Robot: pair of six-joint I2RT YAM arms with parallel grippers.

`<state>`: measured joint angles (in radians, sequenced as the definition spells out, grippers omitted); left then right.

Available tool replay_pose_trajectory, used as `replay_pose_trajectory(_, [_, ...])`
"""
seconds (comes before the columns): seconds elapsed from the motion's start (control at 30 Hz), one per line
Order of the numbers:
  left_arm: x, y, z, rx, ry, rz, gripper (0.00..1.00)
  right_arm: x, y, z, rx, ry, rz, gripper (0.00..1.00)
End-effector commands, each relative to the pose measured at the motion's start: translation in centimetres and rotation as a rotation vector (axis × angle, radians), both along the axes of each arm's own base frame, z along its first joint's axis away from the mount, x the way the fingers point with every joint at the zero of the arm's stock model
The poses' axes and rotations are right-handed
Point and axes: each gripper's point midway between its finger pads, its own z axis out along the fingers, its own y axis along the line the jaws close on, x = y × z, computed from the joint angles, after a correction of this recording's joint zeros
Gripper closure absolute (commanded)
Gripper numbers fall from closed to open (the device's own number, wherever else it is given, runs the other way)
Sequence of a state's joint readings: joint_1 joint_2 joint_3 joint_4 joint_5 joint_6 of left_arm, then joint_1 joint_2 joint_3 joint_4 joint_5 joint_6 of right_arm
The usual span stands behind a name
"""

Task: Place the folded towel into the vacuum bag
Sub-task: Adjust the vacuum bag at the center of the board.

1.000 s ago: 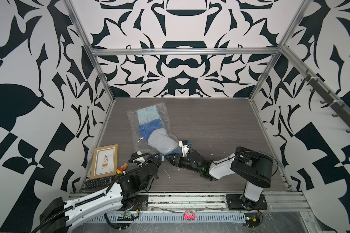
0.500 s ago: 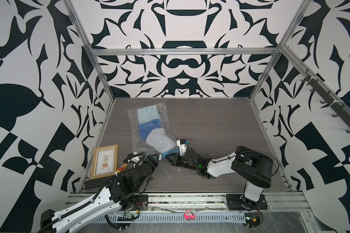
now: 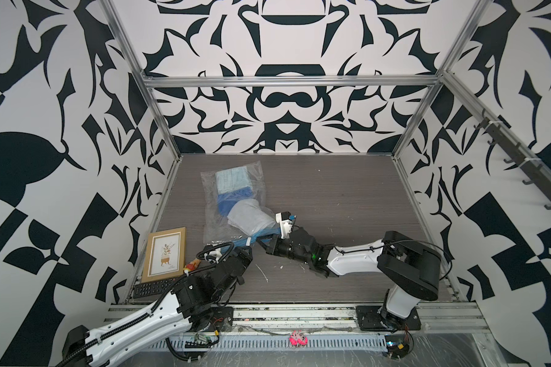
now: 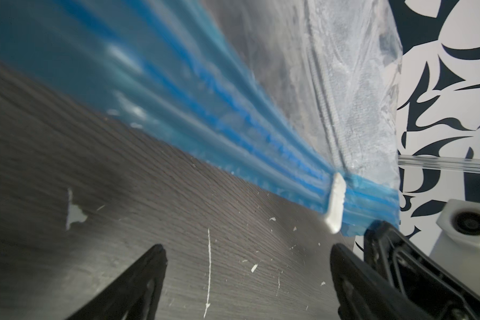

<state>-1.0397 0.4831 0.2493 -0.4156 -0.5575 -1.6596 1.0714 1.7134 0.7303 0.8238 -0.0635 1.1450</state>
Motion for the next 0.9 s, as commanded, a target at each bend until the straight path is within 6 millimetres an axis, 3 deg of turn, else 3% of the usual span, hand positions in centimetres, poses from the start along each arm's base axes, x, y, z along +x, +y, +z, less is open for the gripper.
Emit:
replay_pose_trajectory(0.0, [1.7, -0.1, 1.8, -0.051, -0.108, 0.065, 0.05, -0.2, 0.7, 4.1, 0.091, -0.051, 0.019, 1.00])
replay_pose_trajectory(0.13, [2.6, 0.7, 3.3, -0.015, -0.184, 0.103, 0.08, -0.4, 0.2, 3.8, 0.090, -0.037, 0.017, 1.00])
replay_pose_trajectory(0.27, [3.2, 1.3, 3.6, -0.029, -0.222, 0.132, 0.14, -0.6, -0.2, 4.0, 0.094, -0.036, 0.014, 1.00])
replay_pose_trajectory(0.5, [4.8, 1.8, 3.6, -0.050, -0.241, 0.155, 0.37, -1.1, 0.0, 4.2, 0.104, -0.030, 0.034, 1.00])
replay_pose_trajectory(0.7, [6.4, 1.5, 3.4, -0.070, -0.225, 0.149, 0.62, -1.4, 0.2, 4.2, 0.106, -0.030, 0.047, 1.00])
replay_pose_trajectory(0.87, [7.1, 0.4, 4.4, -0.071, -0.225, 0.108, 0.97, -1.3, -0.4, 3.7, 0.056, -0.046, 0.035, 1.00])
